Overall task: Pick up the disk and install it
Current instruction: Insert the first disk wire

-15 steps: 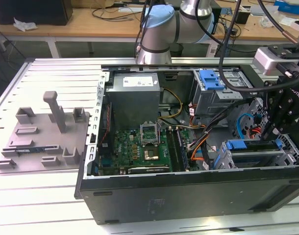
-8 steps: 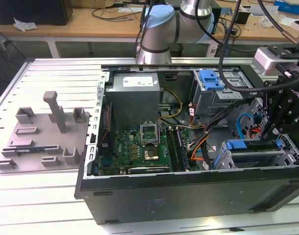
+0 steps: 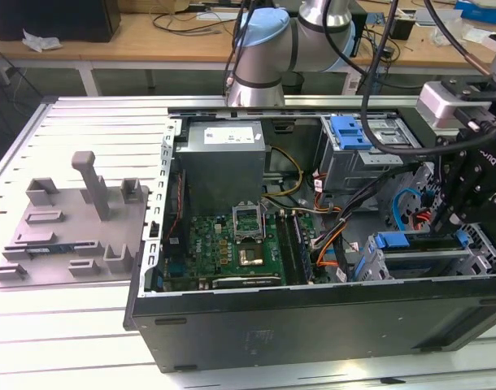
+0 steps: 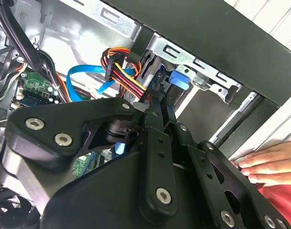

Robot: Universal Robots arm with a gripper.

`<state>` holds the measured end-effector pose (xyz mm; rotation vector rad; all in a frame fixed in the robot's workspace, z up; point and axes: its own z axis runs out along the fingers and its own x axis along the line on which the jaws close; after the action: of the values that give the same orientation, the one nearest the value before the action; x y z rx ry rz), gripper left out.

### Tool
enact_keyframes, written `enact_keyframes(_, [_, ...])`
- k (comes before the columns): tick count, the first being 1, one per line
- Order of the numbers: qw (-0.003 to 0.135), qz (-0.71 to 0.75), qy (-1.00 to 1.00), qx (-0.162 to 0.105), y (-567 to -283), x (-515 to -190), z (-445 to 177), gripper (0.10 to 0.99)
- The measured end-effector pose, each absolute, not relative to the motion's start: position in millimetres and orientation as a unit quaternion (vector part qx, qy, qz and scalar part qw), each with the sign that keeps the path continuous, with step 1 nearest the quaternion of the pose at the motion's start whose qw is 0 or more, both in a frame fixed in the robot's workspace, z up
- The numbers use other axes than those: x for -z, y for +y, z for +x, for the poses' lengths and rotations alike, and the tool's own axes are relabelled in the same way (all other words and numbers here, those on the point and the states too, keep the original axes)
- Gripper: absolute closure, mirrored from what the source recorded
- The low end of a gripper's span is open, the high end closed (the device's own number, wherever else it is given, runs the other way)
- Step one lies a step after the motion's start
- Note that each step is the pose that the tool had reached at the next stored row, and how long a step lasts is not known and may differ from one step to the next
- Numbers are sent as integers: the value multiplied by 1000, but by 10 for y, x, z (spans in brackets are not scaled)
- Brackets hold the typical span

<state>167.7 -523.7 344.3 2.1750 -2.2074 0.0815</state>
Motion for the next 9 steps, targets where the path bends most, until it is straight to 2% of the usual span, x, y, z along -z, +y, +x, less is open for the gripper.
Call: enact_keyframes(9, [21, 701, -712, -26, -5237, -3372, 1678, 918])
